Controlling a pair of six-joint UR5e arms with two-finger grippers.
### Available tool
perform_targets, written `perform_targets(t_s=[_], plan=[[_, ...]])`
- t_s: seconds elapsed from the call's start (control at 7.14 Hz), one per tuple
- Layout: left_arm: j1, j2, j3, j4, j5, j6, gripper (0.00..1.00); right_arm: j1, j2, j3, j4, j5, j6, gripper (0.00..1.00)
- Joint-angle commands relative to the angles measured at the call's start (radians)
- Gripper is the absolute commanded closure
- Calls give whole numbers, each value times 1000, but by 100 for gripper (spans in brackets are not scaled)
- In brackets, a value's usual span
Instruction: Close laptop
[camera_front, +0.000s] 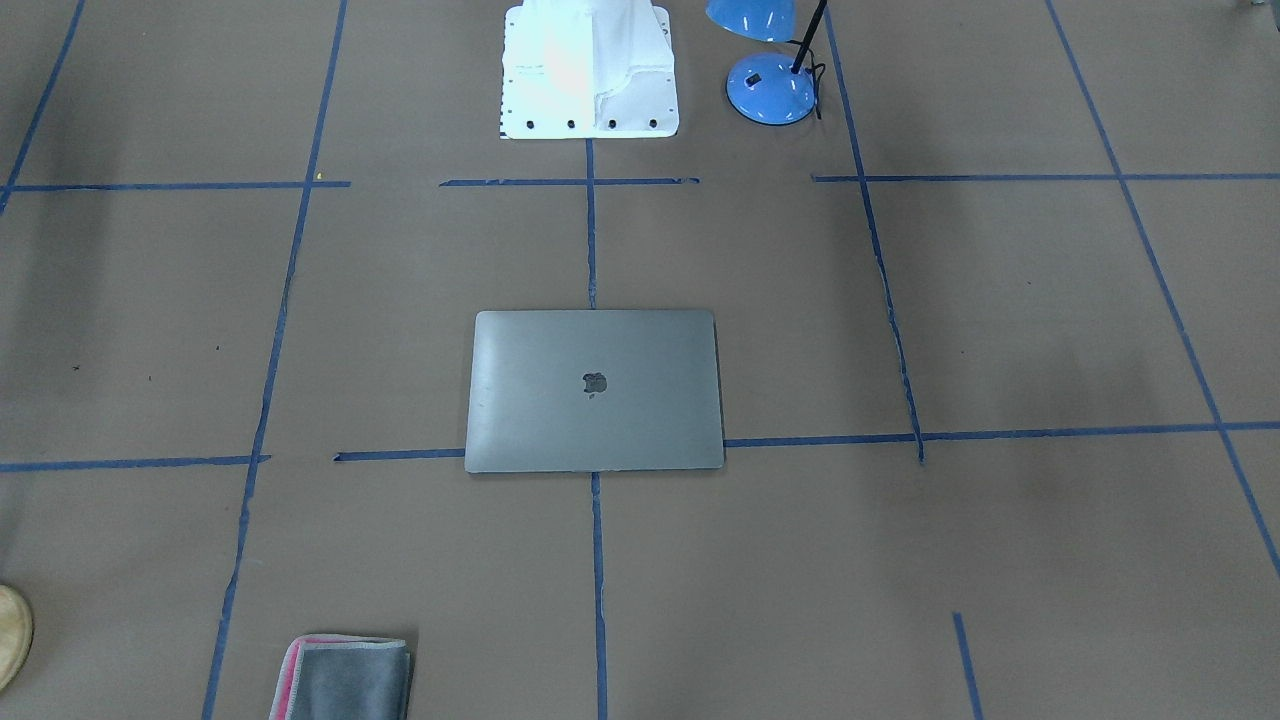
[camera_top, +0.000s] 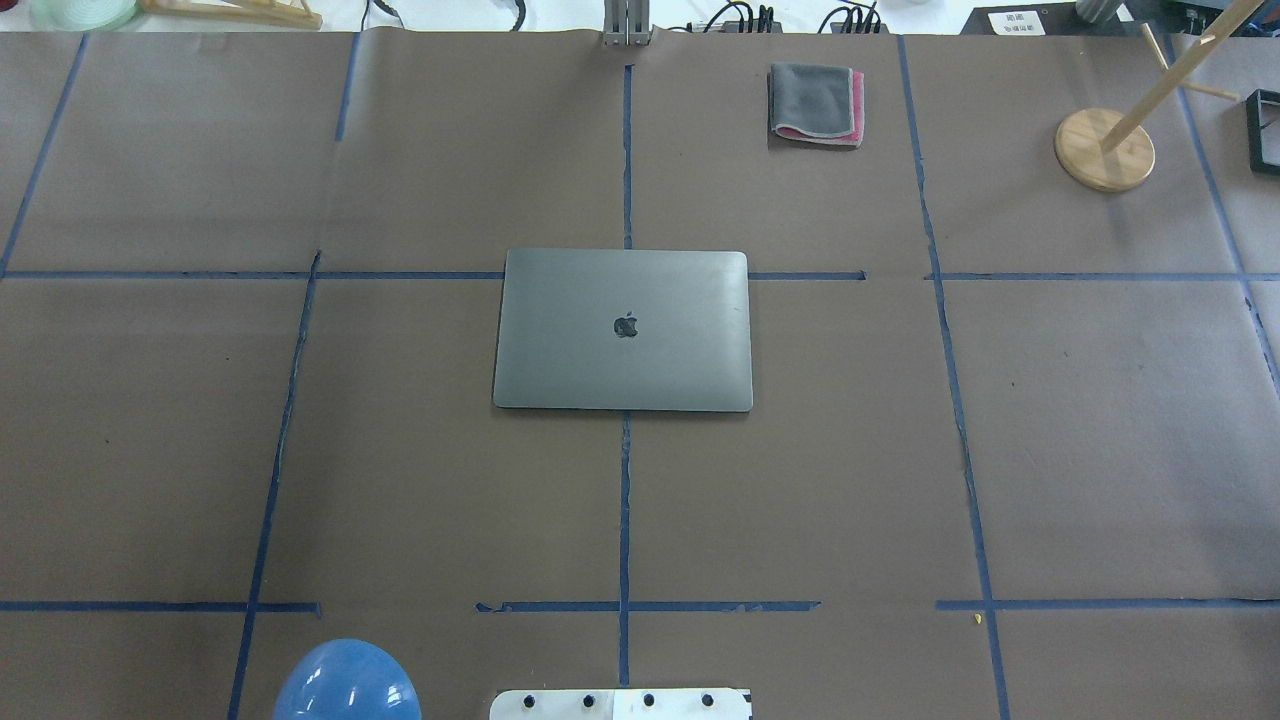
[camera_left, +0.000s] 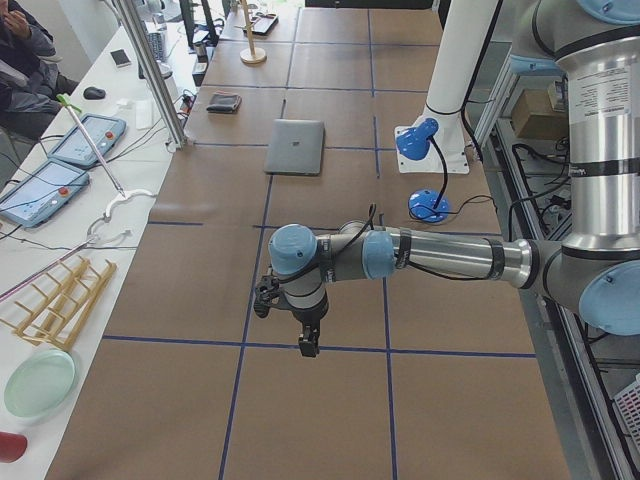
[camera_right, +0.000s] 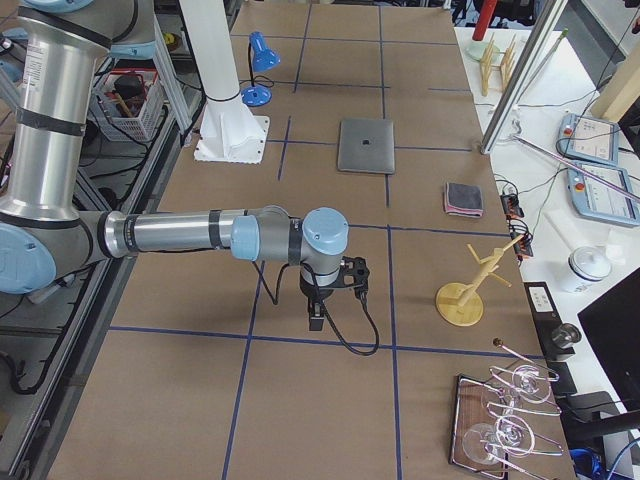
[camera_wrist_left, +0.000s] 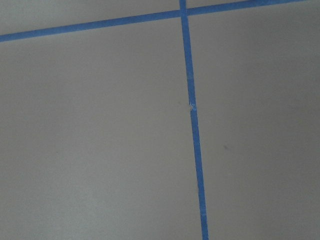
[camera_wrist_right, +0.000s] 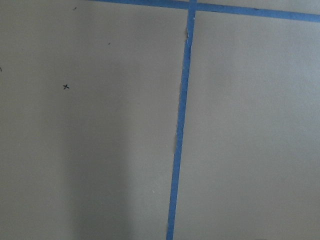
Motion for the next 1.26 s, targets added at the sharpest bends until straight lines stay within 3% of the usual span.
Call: perform_targets(t_s=[0.0,1.12], plan=[[-2,6,1,-2,-1,7,0,0,-1,3,3,0,2,0],[2,22,-3,1,5,36,0,0,-1,8,3,0,-1,0]])
